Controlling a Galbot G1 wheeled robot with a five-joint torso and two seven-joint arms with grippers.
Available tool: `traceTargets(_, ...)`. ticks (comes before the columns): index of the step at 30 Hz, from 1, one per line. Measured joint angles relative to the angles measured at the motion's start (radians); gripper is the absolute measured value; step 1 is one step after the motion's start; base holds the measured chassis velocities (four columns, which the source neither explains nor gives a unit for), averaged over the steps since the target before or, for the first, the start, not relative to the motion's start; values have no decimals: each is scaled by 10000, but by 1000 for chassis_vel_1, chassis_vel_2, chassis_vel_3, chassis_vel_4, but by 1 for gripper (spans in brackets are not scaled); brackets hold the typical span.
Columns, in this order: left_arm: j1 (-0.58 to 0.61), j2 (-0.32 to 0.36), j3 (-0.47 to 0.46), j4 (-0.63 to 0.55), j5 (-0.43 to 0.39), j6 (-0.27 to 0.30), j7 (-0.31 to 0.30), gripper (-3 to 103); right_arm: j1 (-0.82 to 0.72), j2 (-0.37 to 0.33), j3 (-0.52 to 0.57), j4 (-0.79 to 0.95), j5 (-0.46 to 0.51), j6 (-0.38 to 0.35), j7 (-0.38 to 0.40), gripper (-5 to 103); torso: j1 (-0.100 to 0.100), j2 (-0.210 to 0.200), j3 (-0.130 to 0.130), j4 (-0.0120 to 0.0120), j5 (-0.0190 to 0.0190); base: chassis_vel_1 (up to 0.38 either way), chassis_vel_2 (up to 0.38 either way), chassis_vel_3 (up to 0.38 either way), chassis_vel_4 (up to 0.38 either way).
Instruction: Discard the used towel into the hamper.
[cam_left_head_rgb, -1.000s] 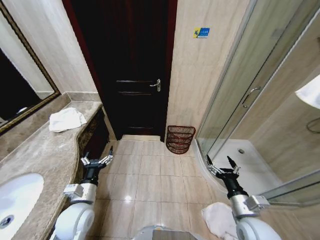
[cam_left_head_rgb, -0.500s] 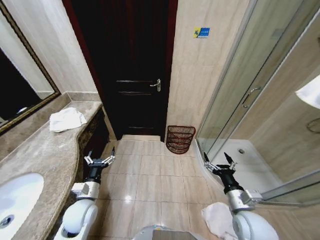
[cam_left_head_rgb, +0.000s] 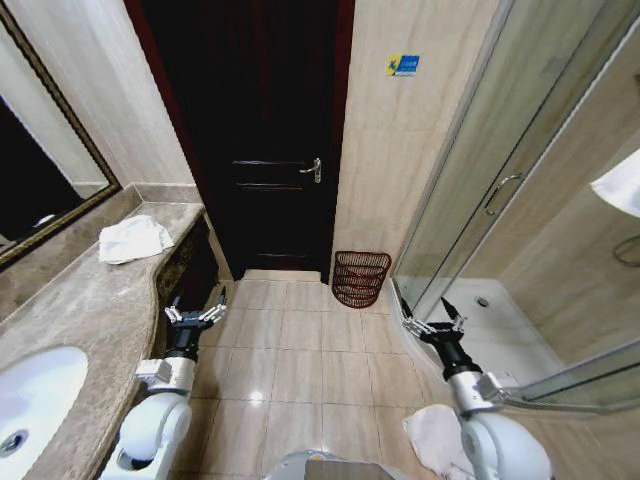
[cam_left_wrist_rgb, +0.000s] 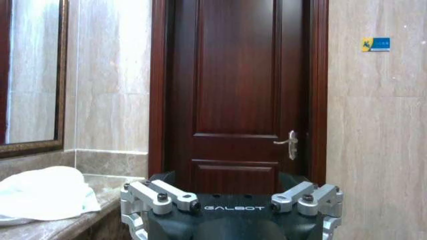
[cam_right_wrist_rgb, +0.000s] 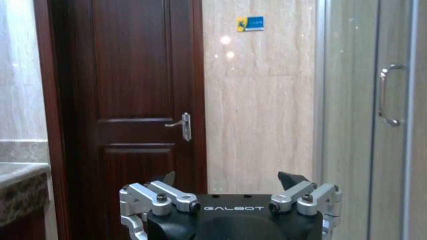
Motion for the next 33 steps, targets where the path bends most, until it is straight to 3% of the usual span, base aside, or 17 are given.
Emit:
traceTargets(13,75,-48,-63,151,84,-321,73,100,-33,292,-286,-416,-483,797,-222,100,-4,2,-2,0,-2,0,0,0,0)
traceTargets(33,112,-161,-79,199,98,-354,80,100,-94,148,97,-402,-346,850,-283,100,-2,1,-1,-1,-2,-81,79,78,-85)
